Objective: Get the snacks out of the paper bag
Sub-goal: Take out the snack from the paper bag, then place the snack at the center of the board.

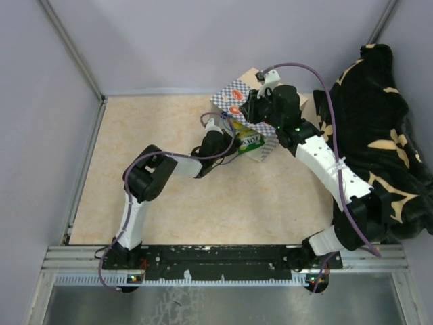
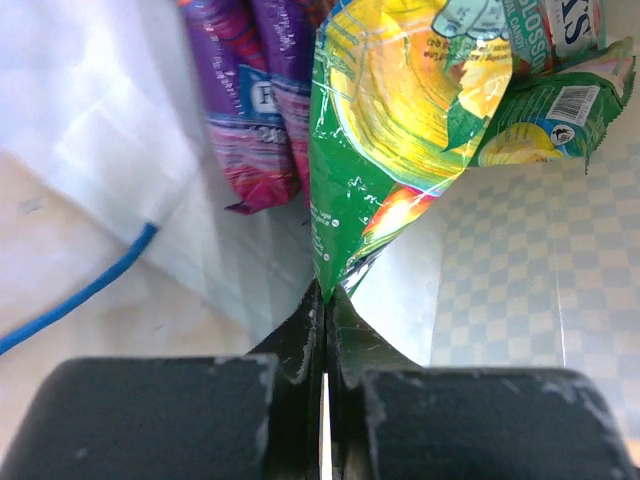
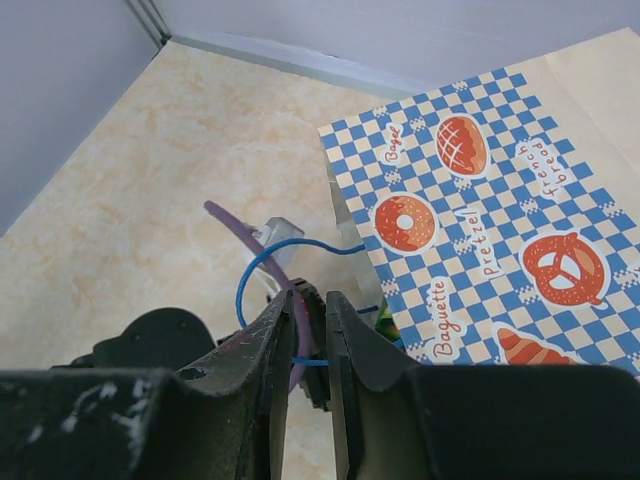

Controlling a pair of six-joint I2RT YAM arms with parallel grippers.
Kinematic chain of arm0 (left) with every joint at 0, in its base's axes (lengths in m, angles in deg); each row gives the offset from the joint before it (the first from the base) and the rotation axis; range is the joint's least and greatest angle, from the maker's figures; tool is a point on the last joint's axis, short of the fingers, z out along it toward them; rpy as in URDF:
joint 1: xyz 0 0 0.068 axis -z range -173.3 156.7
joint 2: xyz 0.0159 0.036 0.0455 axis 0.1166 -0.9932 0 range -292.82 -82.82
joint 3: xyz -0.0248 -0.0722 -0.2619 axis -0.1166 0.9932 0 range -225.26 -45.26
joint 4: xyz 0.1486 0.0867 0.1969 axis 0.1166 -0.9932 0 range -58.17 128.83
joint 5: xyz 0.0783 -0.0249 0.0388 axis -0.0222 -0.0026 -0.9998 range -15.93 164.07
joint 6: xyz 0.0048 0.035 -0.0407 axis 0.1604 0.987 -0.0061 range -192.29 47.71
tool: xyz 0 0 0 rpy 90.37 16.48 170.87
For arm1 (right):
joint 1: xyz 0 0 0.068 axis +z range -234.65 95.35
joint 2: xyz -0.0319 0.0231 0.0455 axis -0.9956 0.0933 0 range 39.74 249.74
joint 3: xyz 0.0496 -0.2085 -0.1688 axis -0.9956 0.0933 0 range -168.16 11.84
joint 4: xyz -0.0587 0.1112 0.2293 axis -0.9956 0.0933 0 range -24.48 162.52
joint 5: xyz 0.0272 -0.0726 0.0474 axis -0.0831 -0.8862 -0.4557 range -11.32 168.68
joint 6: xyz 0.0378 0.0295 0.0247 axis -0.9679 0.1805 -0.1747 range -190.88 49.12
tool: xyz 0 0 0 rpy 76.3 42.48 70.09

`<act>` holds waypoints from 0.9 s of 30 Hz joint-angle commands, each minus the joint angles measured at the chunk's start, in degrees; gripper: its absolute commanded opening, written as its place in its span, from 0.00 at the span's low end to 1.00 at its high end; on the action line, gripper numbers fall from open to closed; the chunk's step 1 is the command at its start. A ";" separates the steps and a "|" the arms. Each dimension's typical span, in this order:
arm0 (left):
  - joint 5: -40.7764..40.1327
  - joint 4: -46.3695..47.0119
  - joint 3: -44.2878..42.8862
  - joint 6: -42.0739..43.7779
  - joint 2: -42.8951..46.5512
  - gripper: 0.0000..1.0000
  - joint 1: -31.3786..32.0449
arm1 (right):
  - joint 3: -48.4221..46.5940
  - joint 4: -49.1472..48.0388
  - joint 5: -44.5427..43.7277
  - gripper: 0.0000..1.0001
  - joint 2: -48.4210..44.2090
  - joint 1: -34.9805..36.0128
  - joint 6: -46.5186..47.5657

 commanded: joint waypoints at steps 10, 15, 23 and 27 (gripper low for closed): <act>1.41 17.74 25.45 3.21 17.88 0.00 -4.88 | -2.44 -2.68 1.51 0.29 1.93 -0.47 -3.69; 3.20 18.90 33.73 4.84 25.30 0.00 -6.57 | -2.85 -3.24 3.77 0.51 3.60 -0.39 -5.83; -2.72 16.98 50.25 -3.22 39.09 0.00 -9.95 | -1.17 -3.85 4.81 0.66 3.84 0.82 -6.72; -10.18 17.83 59.00 -9.24 45.33 0.00 -10.17 | 0.09 -4.66 4.51 0.69 4.08 2.85 -6.34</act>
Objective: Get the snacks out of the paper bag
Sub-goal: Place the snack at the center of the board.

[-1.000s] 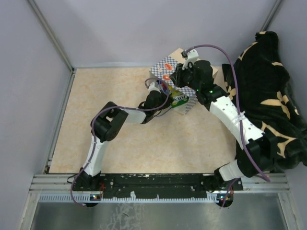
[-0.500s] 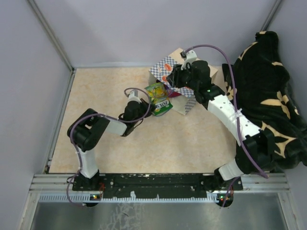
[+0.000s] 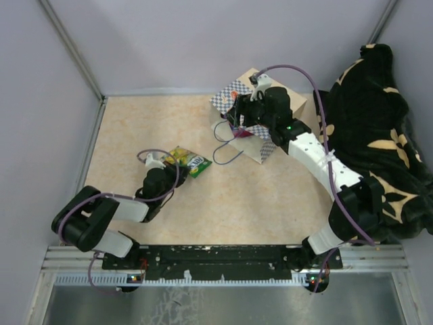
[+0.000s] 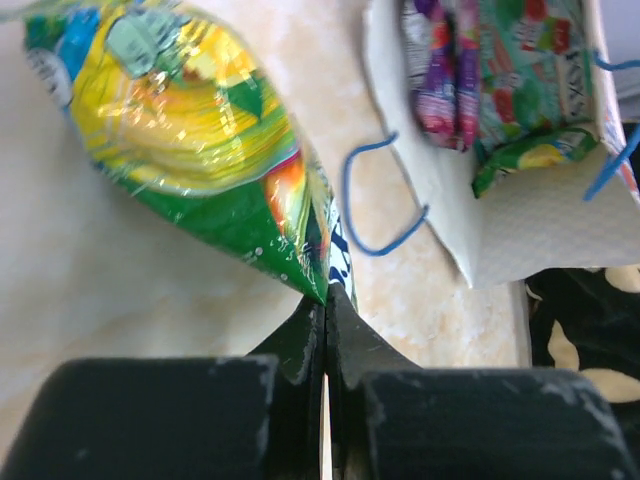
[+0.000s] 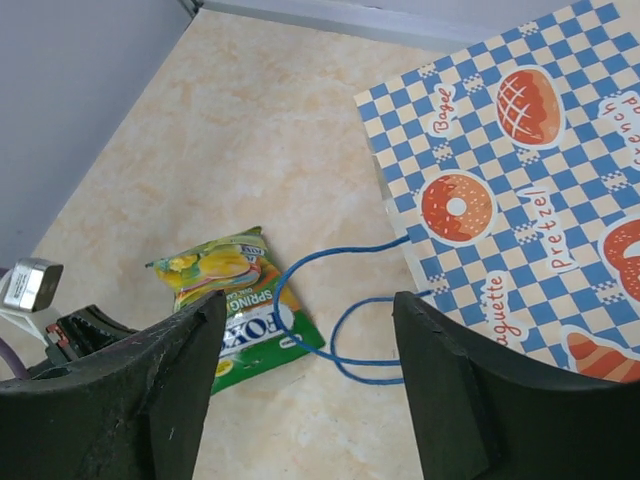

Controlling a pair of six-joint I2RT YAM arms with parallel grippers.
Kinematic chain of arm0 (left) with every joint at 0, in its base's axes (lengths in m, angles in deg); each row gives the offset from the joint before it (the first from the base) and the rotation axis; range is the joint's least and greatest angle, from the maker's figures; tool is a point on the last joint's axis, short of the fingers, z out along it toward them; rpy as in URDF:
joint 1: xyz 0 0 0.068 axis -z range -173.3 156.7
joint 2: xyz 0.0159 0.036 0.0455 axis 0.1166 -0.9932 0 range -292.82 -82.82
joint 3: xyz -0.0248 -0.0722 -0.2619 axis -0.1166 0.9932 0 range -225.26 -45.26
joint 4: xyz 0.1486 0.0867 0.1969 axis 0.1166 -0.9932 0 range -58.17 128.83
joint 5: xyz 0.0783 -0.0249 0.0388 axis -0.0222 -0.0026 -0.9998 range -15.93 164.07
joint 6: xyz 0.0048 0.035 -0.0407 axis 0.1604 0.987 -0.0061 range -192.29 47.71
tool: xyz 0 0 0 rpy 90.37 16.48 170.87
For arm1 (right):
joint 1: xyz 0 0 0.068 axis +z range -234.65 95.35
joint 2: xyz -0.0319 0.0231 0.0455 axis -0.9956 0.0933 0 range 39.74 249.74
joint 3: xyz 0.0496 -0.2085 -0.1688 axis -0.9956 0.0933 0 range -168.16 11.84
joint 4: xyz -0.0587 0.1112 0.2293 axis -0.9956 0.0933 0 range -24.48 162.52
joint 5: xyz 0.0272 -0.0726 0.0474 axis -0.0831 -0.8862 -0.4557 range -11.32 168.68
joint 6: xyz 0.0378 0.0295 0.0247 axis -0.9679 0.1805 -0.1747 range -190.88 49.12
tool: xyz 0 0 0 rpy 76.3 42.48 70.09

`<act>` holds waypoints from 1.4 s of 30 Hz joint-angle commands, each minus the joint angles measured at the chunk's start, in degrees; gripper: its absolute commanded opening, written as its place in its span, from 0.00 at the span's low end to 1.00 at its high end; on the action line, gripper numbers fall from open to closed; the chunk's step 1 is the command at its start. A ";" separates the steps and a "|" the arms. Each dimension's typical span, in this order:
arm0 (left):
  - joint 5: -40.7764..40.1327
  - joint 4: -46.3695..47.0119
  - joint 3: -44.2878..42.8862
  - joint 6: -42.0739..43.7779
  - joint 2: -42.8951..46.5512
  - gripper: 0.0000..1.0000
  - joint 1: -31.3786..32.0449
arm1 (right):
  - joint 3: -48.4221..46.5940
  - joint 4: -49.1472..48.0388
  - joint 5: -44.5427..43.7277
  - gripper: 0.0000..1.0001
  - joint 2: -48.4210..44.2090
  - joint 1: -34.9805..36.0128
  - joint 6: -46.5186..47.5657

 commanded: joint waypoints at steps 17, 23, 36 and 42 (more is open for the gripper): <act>1.99 -37.52 -16.44 26.06 14.24 0.88 0.38 | 17.20 -15.52 -11.11 0.79 -7.70 17.91 -2.09; -2.04 -48.49 -14.03 25.14 22.83 0.89 0.22 | 27.84 -28.04 -12.90 0.72 -8.25 20.70 -14.62; -0.32 -49.87 -25.86 34.24 5.37 0.61 -7.11 | 16.68 -15.88 -18.55 0.46 7.03 20.79 -22.58; 3.53 -50.44 -34.52 36.72 -1.12 0.21 -7.40 | 11.63 -17.40 -18.75 0.33 14.45 20.47 -22.33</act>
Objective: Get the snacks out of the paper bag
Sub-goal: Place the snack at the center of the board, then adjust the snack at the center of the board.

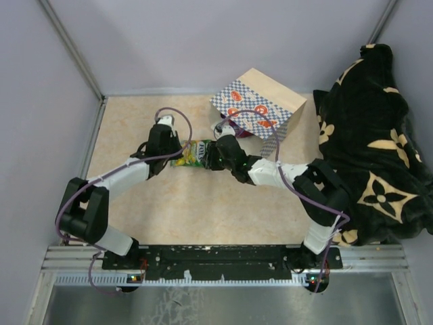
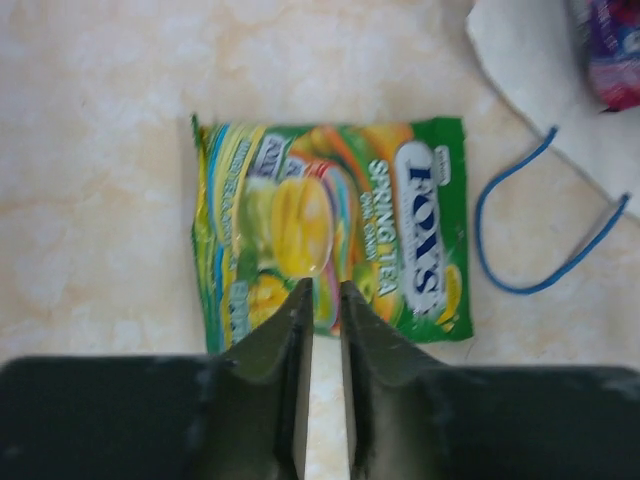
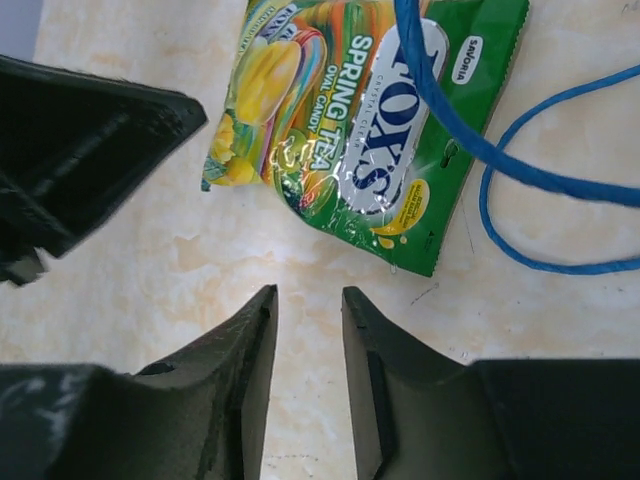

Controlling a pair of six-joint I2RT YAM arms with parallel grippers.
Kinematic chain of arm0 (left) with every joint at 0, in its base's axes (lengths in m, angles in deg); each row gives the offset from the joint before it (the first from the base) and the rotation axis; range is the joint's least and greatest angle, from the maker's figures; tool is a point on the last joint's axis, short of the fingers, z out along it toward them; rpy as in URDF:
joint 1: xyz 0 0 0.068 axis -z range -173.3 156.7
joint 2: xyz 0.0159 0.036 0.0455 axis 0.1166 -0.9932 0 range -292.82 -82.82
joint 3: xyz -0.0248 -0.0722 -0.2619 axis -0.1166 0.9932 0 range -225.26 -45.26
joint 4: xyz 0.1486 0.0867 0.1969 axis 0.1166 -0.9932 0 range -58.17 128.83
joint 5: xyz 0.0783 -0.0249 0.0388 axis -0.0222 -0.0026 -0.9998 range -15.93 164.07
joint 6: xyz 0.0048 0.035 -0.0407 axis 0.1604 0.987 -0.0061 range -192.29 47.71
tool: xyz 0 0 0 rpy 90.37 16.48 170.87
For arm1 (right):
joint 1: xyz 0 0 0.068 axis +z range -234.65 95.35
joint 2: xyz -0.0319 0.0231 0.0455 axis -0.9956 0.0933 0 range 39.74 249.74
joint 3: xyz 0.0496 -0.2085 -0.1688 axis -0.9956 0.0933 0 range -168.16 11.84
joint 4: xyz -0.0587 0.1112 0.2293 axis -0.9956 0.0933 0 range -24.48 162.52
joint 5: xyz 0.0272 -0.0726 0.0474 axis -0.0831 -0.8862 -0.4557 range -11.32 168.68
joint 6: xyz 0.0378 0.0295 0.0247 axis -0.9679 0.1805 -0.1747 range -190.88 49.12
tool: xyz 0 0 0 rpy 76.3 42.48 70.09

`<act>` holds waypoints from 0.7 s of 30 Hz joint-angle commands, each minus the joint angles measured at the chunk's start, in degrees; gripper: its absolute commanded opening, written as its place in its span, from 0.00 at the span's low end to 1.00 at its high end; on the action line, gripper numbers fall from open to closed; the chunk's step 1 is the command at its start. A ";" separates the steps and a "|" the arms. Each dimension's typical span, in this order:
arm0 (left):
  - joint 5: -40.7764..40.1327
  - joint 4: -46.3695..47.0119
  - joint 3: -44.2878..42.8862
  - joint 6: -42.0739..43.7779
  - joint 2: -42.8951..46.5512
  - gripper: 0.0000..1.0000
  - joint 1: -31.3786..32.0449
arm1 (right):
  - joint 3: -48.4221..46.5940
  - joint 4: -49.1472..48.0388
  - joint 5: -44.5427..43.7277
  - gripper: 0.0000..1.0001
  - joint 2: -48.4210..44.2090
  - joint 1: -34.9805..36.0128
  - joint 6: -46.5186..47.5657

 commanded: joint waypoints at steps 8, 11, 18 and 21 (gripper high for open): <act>5.85 4.09 -5.29 0.54 -3.53 0.00 -0.43 | -19.93 4.07 -1.61 0.09 13.32 0.04 2.55; 5.54 5.53 -3.40 -0.25 -5.19 0.00 -0.93 | -22.24 4.37 -1.53 0.07 16.60 -0.12 2.46; 7.76 7.08 -0.24 -1.51 -10.77 0.00 -2.84 | -22.44 3.57 1.70 0.00 23.36 -1.56 0.47; 9.00 7.20 1.37 -2.16 -11.48 0.00 -2.90 | -22.30 4.01 2.67 0.00 25.10 -2.18 0.18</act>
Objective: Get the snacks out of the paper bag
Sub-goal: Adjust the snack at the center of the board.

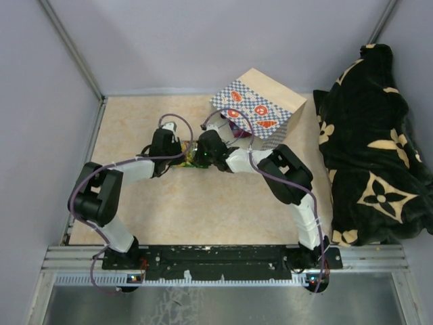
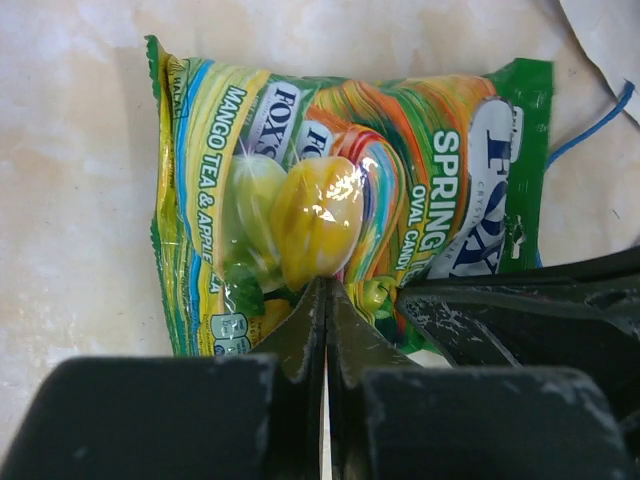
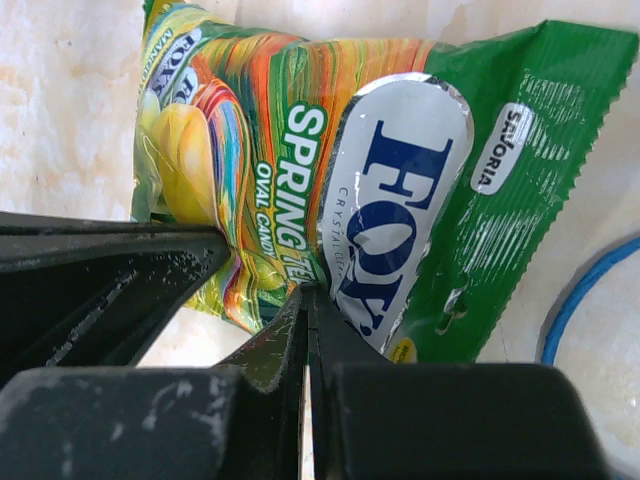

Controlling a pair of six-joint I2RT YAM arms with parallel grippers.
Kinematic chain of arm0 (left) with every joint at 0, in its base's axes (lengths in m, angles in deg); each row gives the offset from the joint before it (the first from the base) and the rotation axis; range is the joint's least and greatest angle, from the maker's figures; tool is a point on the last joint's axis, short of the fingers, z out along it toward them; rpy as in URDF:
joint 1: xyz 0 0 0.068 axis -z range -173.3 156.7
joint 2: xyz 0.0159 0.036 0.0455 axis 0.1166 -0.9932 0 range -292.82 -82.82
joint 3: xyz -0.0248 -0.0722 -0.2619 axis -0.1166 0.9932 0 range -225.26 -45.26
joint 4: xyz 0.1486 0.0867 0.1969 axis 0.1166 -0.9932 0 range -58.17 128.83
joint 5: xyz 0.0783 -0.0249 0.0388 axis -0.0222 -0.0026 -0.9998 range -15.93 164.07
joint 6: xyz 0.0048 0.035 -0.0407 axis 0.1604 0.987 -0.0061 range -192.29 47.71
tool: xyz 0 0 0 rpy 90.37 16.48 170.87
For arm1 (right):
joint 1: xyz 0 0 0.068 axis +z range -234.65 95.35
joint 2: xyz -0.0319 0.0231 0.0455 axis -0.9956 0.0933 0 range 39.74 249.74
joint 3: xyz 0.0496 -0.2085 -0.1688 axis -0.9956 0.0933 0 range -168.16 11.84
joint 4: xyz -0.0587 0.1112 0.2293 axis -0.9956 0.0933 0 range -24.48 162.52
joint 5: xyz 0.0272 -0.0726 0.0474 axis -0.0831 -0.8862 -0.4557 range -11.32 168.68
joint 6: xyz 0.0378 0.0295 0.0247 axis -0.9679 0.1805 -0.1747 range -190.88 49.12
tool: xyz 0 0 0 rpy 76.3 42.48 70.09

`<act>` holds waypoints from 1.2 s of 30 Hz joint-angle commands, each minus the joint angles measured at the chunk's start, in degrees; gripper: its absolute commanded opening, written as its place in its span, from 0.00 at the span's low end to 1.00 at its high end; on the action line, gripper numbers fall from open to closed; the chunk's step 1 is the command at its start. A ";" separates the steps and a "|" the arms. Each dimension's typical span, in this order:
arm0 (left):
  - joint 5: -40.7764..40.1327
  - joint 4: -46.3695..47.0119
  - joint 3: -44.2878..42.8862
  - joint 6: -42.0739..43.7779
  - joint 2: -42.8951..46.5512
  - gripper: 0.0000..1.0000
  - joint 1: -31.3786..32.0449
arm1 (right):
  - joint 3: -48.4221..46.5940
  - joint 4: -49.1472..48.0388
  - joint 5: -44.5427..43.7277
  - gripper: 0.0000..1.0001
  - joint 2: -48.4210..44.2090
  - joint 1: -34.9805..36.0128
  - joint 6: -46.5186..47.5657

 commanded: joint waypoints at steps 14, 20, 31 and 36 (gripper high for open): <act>8.05 6.25 18.47 -14.87 8.40 0.00 -0.30 | -16.97 10.21 4.70 0.11 9.88 -1.99 7.15; 7.90 9.84 22.38 -17.72 14.51 0.00 0.14 | -34.57 20.14 7.77 0.30 18.47 -2.33 12.29; -1.00 -3.54 10.25 -2.77 25.50 0.05 -0.20 | -56.34 32.66 14.37 0.86 17.24 -5.43 17.38; -1.32 -5.73 3.11 1.21 20.64 0.74 -0.67 | -47.77 30.99 15.41 0.99 4.44 -7.55 16.87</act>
